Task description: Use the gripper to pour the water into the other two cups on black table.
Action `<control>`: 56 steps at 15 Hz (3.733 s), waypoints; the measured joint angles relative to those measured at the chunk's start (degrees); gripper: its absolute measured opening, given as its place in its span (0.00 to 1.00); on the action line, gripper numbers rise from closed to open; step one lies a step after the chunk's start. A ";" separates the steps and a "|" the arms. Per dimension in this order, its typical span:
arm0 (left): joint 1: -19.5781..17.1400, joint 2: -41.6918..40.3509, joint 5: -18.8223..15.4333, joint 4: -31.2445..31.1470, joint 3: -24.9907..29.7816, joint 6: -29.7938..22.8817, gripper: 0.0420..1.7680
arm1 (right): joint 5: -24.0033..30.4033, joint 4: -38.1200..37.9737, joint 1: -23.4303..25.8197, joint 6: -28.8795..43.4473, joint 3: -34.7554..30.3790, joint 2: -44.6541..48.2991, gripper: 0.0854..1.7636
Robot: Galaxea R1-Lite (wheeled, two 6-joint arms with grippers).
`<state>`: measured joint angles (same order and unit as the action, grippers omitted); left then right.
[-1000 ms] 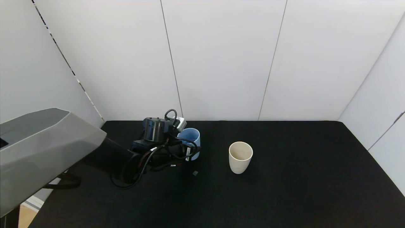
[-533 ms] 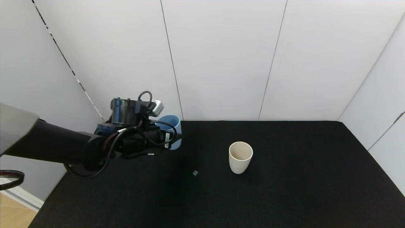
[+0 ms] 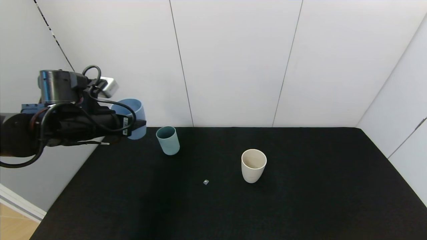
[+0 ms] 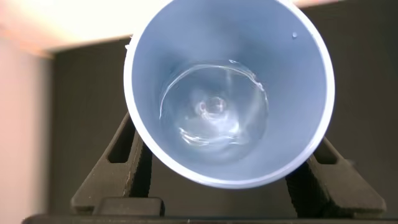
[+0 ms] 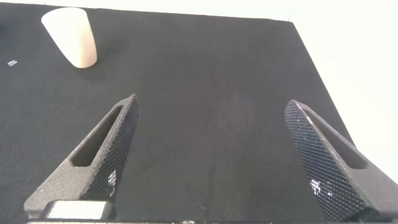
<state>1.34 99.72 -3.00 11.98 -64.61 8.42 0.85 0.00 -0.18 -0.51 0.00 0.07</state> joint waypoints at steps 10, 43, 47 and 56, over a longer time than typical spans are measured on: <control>-3.88 7.80 1.05 -2.54 -6.95 14.09 0.67 | -0.01 0.00 0.02 0.00 0.00 0.00 0.97; 5.51 20.50 25.51 -3.94 -17.23 38.18 0.67 | 0.00 0.00 0.02 0.00 0.00 0.00 0.97; 6.78 20.43 28.71 -3.80 -17.20 39.42 0.67 | 0.00 0.00 0.02 0.00 0.00 0.00 0.97; 9.62 20.26 35.72 -3.69 -16.98 41.79 0.67 | 0.00 0.00 0.02 0.00 0.00 0.00 0.97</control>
<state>10.96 119.98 32.72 8.29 -81.59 50.21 0.85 0.00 -0.16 -0.51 0.00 0.07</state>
